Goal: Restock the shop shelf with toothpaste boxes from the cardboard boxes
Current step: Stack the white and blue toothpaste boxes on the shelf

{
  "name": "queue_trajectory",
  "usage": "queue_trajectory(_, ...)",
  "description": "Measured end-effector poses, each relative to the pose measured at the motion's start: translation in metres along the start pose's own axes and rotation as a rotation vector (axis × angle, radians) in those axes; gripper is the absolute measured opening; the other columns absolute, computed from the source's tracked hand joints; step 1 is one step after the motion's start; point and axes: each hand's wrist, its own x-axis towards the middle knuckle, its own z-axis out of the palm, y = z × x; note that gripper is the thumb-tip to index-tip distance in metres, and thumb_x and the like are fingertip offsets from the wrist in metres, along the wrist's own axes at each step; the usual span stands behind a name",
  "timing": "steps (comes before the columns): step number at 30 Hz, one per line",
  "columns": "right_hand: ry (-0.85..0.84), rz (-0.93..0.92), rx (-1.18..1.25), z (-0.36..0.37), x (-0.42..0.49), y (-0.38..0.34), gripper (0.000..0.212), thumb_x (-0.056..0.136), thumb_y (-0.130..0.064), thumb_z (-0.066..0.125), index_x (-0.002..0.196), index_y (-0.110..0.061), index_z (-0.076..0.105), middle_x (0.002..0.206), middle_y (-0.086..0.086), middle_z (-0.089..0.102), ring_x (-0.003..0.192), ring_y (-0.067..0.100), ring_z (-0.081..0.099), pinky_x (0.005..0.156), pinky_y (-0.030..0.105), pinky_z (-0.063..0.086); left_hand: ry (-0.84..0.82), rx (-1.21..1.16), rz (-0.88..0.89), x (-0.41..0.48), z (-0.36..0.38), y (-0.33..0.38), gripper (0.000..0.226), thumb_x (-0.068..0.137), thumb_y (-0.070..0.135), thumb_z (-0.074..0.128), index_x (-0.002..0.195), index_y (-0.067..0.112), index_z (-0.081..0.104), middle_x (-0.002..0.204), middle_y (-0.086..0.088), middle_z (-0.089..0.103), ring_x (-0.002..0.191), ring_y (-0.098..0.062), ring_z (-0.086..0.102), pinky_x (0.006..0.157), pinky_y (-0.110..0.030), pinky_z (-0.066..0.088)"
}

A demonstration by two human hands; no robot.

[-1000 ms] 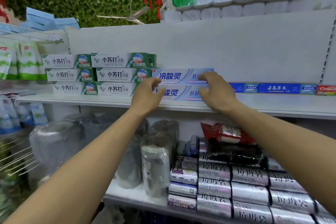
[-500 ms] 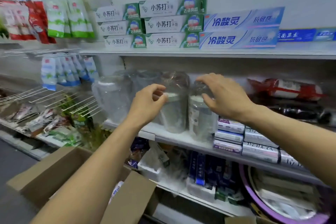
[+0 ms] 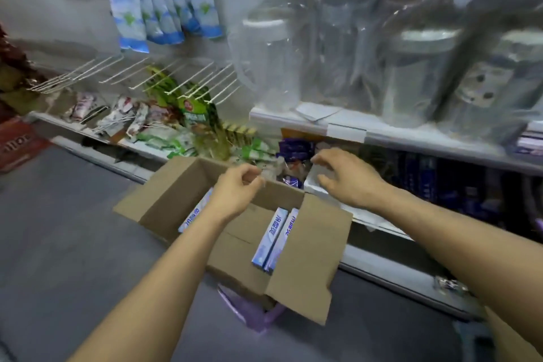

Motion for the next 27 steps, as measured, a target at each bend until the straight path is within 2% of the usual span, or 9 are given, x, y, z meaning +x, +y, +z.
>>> queue_trajectory(3,-0.100,0.089,0.099,0.050,0.016,-0.009,0.033,0.089,-0.024,0.057,0.121,-0.016,0.059,0.119,0.006,0.062,0.108,0.022,0.058,0.088,0.033,0.047,-0.068,-0.053,-0.098,0.010,0.007,-0.052,0.018,0.092,0.016,0.064,0.109,0.011,0.067,0.087,0.002,0.062,0.072,-0.004,0.055,0.059,-0.002,0.038)
queue_trajectory(7,-0.211,0.244,0.289,0.110,0.045,-0.013,0.028,0.089,-0.019,0.060,0.115,-0.009,0.062,0.106,0.003,0.063,0.098,0.018,0.058,0.079,0.025,0.042,-0.176,-0.114,-0.241,0.032,0.028,-0.111,0.024,0.093,0.020,0.062,0.115,0.010,0.064,0.100,-0.005,0.066,0.080,-0.011,0.057,0.070,-0.016,0.042)
queue_trajectory(9,-0.270,0.329,0.388,0.138,0.061,-0.013,0.026,0.088,-0.015,0.062,0.111,-0.003,0.063,0.102,0.007,0.063,0.093,0.020,0.059,0.080,0.029,0.045,-0.195,-0.142,-0.300,0.044,0.039,-0.132,0.023,0.093,0.018,0.061,0.115,0.010,0.063,0.096,-0.006,0.064,0.078,-0.013,0.057,0.065,-0.013,0.042)
queue_trajectory(11,-0.327,0.446,0.484,0.168,0.078,-0.011,0.023,0.086,-0.011,0.062,0.099,0.009,0.061,0.085,0.008,0.056,0.076,0.020,0.051,0.068,0.029,0.041,-0.196,-0.181,-0.349,0.053,0.049,-0.149,0.022,0.093,0.015,0.060,0.113,0.010,0.063,0.091,-0.006,0.061,0.072,-0.013,0.055,0.057,-0.009,0.040)
queue_trajectory(14,-0.380,0.688,0.646,0.212,0.105,-0.002,0.019,0.084,-0.010,0.061,0.075,0.000,0.048,0.077,0.009,0.040,0.068,0.019,0.040,0.065,0.030,0.039,-0.214,-0.225,-0.449,0.064,0.064,-0.171,0.012,0.092,0.012,0.059,0.104,0.015,0.061,0.093,-0.006,0.062,0.082,-0.019,0.057,0.073,-0.020,0.044)
queue_trajectory(19,-0.395,1.102,0.936,0.279,0.123,0.004,0.021,0.089,-0.007,0.060,0.086,-0.005,0.039,0.076,0.010,0.044,0.076,0.028,0.056,0.083,0.049,0.055,-0.279,-0.203,-0.528,0.083,0.096,-0.217,0.013,0.092,0.014,0.062,0.104,0.012,0.063,0.093,-0.007,0.063,0.082,-0.018,0.058,0.075,-0.023,0.043)
queue_trajectory(22,-0.398,1.247,0.943,0.311,0.125,0.007,0.008,0.091,-0.003,0.055,0.096,0.001,0.051,0.094,0.021,0.053,0.089,0.037,0.062,0.070,0.048,0.057,-0.329,-0.148,-0.532,0.093,0.116,-0.241,0.013,0.092,0.018,0.063,0.102,0.011,0.064,0.090,-0.006,0.062,0.084,-0.017,0.059,0.077,-0.027,0.047)
queue_trajectory(24,-0.410,1.289,0.956,0.332,0.126,0.011,0.036,0.091,-0.004,0.053,0.125,0.005,0.048,0.103,0.020,0.053,0.086,0.031,0.061,0.056,0.035,0.054,-0.390,-0.112,-0.516,0.101,0.130,-0.254,0.009,0.092,0.016,0.061,0.098,0.012,0.066,0.091,-0.004,0.062,0.087,-0.018,0.059,0.082,-0.030,0.048)
queue_trajectory(27,-0.318,1.371,0.956,0.362,0.129,0.004,0.055,0.087,-0.008,0.056,0.136,0.006,0.035,0.101,0.017,0.051,0.096,0.034,0.058,0.073,0.044,0.057,-0.459,-0.063,-0.506,0.112,0.151,-0.271,0.018,0.091,0.011,0.061,0.103,0.000,0.068,0.095,-0.008,0.067,0.088,-0.018,0.060,0.079,-0.027,0.046)
